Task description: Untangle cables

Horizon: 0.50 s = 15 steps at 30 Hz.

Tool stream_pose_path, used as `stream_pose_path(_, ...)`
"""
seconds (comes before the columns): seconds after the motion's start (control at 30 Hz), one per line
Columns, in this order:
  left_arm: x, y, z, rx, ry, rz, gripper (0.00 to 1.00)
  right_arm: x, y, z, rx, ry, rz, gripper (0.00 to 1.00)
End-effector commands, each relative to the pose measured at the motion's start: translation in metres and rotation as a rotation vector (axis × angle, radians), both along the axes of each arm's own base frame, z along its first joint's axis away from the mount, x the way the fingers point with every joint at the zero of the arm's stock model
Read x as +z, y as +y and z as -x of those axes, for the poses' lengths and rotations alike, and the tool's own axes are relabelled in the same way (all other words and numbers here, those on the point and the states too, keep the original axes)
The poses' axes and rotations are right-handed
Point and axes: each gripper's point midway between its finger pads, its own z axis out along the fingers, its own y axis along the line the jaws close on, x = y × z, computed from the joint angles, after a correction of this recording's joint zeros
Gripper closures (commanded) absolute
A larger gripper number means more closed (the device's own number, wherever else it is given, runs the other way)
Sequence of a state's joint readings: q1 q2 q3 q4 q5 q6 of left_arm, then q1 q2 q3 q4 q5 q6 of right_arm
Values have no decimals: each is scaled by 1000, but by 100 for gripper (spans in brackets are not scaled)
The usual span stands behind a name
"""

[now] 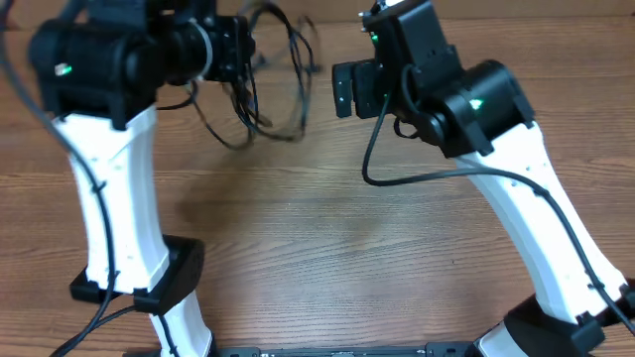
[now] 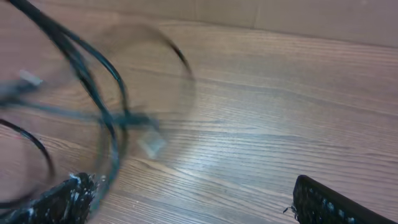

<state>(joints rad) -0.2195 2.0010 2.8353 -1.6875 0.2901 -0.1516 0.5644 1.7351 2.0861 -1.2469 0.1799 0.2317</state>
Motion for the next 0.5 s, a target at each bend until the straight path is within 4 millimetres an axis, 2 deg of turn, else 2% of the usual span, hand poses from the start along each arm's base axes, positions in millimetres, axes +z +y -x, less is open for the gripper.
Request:
stream_pose_path(0.0,-50,-8,-21,27,105,-117,96,7,2,-1,32,-24,1,0)
stream_pose_path(0.07,-33,-21,-21,7,67,-34,96,7,-2,-3,44,-39,36,0)
stream_pose_path(0.13,-5,-30,-19,-16,-8,59,96,7,-5,-4,42,-45,50,0)
stream_pose_path(0.17,19,-30,-18,0,-74,104,96,7,-7,-5,37,-43,50,0)
stream_pose_path(0.23,28,-27,-16,11,-106,101,96,7,-8,-5,36,-42,51,0)
stream_pose_path(0.3,23,-24,-16,32,-96,72,96,7,-7,-5,36,-44,49,0)
stream_pose_path(0.4,4,-15,-20,77,-48,2,96,9,-7,-7,36,-51,45,0)
stream_pose_path(0.47,-19,2,-26,152,-2,-104,96,11,-6,-8,36,-61,40,0)
